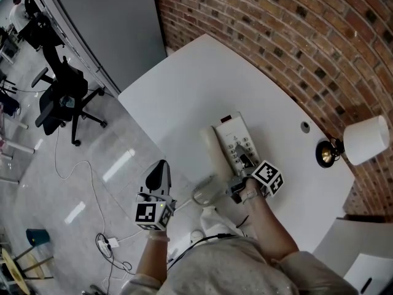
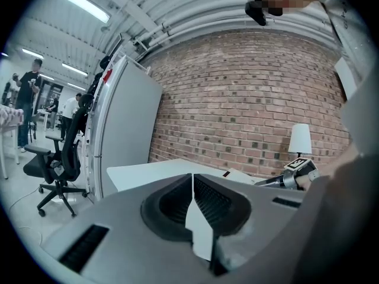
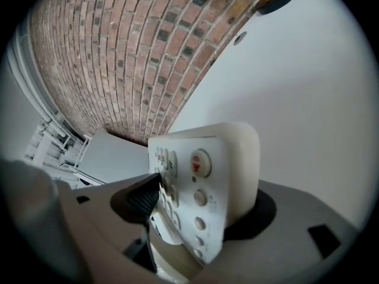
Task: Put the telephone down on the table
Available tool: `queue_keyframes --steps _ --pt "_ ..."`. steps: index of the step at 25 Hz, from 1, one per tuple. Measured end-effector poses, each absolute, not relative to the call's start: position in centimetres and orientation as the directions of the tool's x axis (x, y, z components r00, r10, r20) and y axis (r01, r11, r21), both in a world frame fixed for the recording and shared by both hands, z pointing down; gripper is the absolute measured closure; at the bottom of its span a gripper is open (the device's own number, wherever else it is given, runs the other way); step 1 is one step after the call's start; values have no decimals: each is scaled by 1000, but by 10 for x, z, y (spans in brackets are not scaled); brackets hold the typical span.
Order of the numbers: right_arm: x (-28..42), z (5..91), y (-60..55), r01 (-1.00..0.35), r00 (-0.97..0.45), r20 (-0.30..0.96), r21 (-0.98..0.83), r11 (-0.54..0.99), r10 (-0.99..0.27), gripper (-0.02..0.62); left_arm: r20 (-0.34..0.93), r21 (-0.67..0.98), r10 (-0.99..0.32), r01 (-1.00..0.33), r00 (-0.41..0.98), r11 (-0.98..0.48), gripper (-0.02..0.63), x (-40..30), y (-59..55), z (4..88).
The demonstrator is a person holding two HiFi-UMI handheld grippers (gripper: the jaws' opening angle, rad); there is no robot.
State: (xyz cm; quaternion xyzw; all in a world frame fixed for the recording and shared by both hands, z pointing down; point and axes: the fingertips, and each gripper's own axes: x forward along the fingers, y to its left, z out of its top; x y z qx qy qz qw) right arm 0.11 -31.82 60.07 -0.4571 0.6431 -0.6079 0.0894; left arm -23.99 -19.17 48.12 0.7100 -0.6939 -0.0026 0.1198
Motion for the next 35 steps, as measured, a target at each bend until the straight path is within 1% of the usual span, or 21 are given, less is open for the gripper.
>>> queue_keyframes --steps 4,9,13,15,18,22,25,30,32,35 --pt "7 605 -314 -512 -553 483 -840 -181 -678 239 162 177 -986 -984 43 -14 592 -237 -193 481" --pt "9 606 -311 -518 -553 495 -834 -189 -670 232 180 188 -981 -981 75 -41 592 -226 -195 487" --pt "11 604 -310 -428 -588 456 -876 -221 -668 232 187 199 -978 -979 92 -54 592 -218 -195 490" --pt "13 603 -310 -408 -602 444 -886 -223 -664 232 189 206 -977 -977 96 -56 592 -216 -195 490" --pt "12 602 -308 -441 -610 449 -877 -191 -654 207 198 215 -975 -975 105 -61 592 -214 -197 494" --pt "15 602 -307 -480 -597 468 -859 -177 -652 199 224 227 -962 -968 155 -103 592 -193 -208 502" --pt "19 602 -306 -518 -558 494 -835 -185 -667 183 242 228 -947 -961 212 -157 592 -169 -218 507" --pt "23 602 -305 -585 -477 549 -781 -219 -686 172 258 220 -918 -943 301 -248 592 -131 -234 511" --pt "24 601 -307 -548 -477 537 -800 -242 -695 170 259 227 -909 -935 327 -271 592 -120 -239 515" --pt "28 601 -309 -432 -511 499 -853 -293 -700 166 266 235 -890 -920 371 -314 592 -106 -247 520"
